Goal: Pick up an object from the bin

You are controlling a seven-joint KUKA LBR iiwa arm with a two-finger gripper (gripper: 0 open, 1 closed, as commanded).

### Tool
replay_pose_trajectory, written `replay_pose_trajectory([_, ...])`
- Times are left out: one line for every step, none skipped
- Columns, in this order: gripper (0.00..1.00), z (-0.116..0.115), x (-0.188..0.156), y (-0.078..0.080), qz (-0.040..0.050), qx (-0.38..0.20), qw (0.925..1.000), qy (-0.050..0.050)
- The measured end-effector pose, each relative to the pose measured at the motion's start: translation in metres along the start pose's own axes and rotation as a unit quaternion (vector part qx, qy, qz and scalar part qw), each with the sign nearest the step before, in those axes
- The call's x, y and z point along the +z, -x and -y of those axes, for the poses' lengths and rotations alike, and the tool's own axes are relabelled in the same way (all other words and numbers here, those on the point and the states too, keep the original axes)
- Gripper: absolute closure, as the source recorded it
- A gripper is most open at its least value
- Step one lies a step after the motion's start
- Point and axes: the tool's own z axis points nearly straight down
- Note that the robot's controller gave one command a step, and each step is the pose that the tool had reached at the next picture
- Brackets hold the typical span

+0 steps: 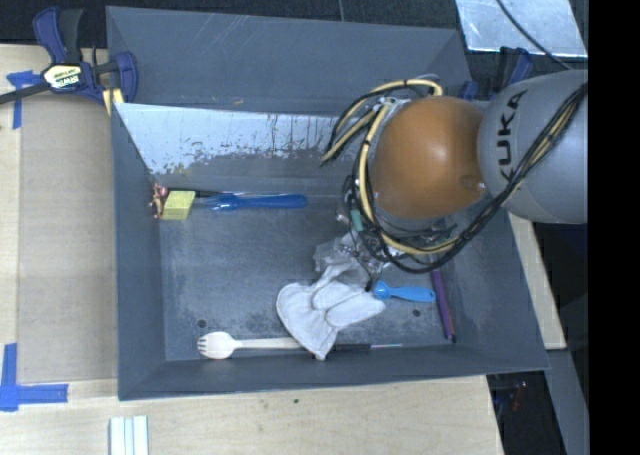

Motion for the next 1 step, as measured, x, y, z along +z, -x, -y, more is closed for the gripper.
replay_pose_trajectory([1.00,0.0017,-0.0369,0.0006,0.0005,0.000,1.0000,-0.002])
